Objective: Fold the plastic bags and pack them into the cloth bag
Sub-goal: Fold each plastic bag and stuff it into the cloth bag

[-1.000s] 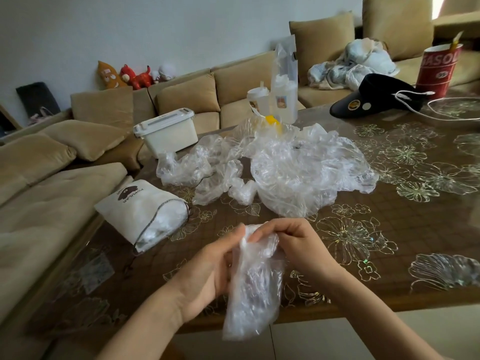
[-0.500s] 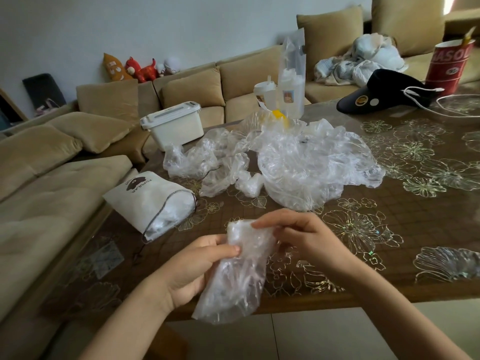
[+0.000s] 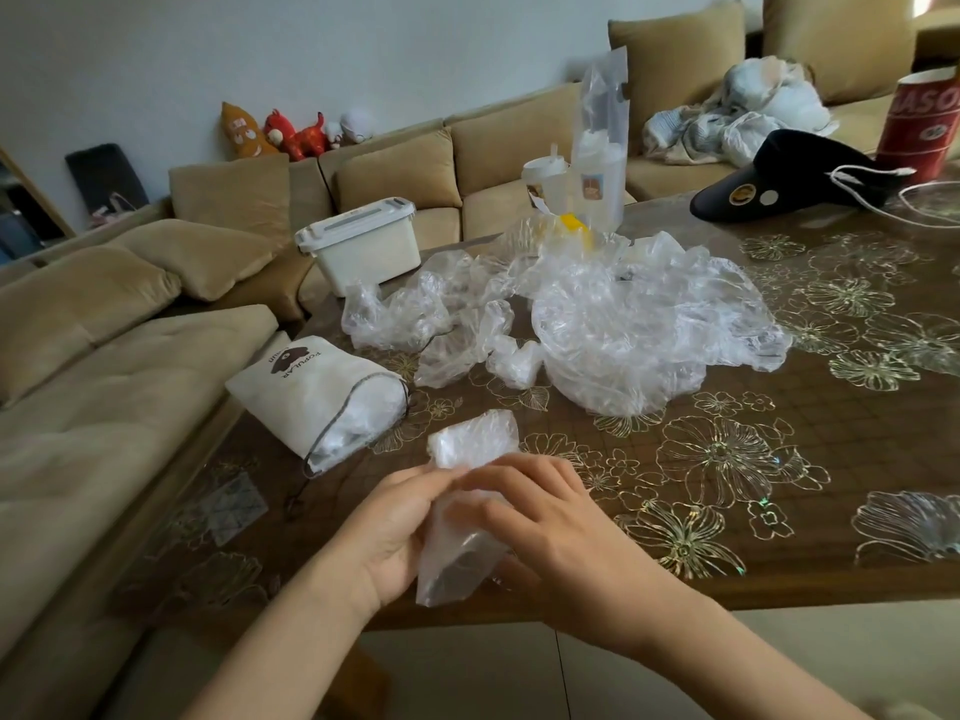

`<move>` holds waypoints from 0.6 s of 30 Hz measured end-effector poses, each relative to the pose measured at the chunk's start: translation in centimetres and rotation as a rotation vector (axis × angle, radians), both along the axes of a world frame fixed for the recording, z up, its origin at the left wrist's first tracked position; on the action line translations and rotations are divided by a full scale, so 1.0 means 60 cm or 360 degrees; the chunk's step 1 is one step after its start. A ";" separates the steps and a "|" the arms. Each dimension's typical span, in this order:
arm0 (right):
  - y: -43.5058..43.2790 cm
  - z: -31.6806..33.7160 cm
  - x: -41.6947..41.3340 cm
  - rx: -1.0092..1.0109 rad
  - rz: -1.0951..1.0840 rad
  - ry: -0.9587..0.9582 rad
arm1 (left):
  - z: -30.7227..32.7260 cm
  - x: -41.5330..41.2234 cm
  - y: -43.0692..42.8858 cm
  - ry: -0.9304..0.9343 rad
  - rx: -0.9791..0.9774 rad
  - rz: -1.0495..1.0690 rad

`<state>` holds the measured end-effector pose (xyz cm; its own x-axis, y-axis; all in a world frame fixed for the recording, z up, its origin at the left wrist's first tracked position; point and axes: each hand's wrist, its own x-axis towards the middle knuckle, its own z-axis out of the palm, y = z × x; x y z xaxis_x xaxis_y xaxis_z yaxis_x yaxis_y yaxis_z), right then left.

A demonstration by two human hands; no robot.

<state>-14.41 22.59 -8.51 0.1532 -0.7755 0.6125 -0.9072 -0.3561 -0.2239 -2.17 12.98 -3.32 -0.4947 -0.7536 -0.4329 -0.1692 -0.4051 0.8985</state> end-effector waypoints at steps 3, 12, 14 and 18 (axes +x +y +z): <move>-0.009 -0.006 -0.012 0.0018 0.0024 -0.0204 | -0.001 0.001 -0.001 0.0007 -0.0023 0.0034; -0.005 0.014 -0.027 0.0509 -0.0077 -0.1020 | -0.012 0.002 0.021 0.0033 -0.0342 -0.0379; -0.005 0.014 -0.026 0.0563 -0.0148 -0.1043 | -0.009 0.003 0.023 0.0172 -0.0221 -0.0499; -0.005 0.014 -0.022 0.0574 -0.0201 -0.0995 | -0.005 0.012 0.021 0.0151 -0.0233 -0.0750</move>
<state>-15.74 22.31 -7.70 -0.2451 -0.9340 0.2598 -0.6010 -0.0639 -0.7967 -1.44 14.22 -3.65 -0.8280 -0.4881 -0.2762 -0.2183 -0.1732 0.9604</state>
